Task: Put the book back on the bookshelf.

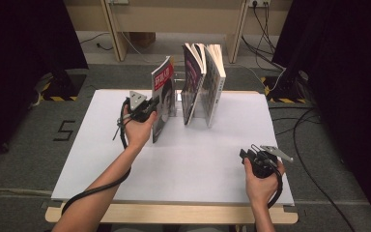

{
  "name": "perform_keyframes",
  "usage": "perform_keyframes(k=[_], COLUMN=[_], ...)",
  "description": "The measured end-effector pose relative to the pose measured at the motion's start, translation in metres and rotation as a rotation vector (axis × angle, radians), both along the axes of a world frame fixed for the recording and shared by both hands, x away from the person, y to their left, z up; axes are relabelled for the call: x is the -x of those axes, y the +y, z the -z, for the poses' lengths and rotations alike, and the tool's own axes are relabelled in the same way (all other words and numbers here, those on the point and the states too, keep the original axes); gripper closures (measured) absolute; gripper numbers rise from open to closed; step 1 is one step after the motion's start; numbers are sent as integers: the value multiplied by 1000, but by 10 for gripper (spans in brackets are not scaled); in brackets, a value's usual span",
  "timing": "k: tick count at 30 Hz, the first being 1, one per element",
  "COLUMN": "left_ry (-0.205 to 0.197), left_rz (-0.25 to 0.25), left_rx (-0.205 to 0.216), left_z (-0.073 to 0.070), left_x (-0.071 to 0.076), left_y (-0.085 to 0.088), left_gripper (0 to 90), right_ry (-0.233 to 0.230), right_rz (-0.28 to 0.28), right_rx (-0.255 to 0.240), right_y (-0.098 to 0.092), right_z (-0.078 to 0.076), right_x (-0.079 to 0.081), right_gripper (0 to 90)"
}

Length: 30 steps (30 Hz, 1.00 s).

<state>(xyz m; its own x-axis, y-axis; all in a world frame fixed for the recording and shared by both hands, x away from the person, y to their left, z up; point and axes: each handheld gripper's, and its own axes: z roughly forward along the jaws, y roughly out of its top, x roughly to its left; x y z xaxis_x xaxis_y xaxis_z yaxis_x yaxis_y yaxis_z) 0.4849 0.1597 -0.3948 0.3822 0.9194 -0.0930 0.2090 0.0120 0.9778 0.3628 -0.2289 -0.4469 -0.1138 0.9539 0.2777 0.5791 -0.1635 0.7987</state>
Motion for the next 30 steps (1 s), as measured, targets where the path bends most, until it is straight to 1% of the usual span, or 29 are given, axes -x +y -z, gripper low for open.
perform_keyframes(k=[2,3,4,6,11,12,15,18,25,28,30], left_ry=[1,5,11,27,73,77,86,108,110,114,110], left_rz=[0,5,13,24,31,30,17,5,-16,-30,-29], left_rx=[10,11,11,5,31,29,29,28,-7,-2,0], left_z=[1,0,0,-2,-6,-7,-13,-19,-30,-36,-42], left_x=[3,5,7,10,9,7,1,-8,-23,-29,-30], left_y=[2,2,2,2,4,4,4,3,-4,-7,-10], left_gripper=[859,859,858,856,823,808,743,674,564,529,528], right_ry=[3,1,4,2,7,4,7,13,23,30,31], right_rz=[0,-3,-1,-6,-7,-13,-13,-13,-16,-15,-17], right_rx=[2,7,2,6,0,6,6,2,-5,-13,-11], right_y=[0,0,0,1,2,1,1,1,-1,-1,0], right_z=[0,1,1,1,1,1,2,3,4,4,4], right_x=[0,0,0,0,0,0,0,-1,-2,-2,-2], right_gripper=[658,658,658,658,656,655,653,651,646,645,644])
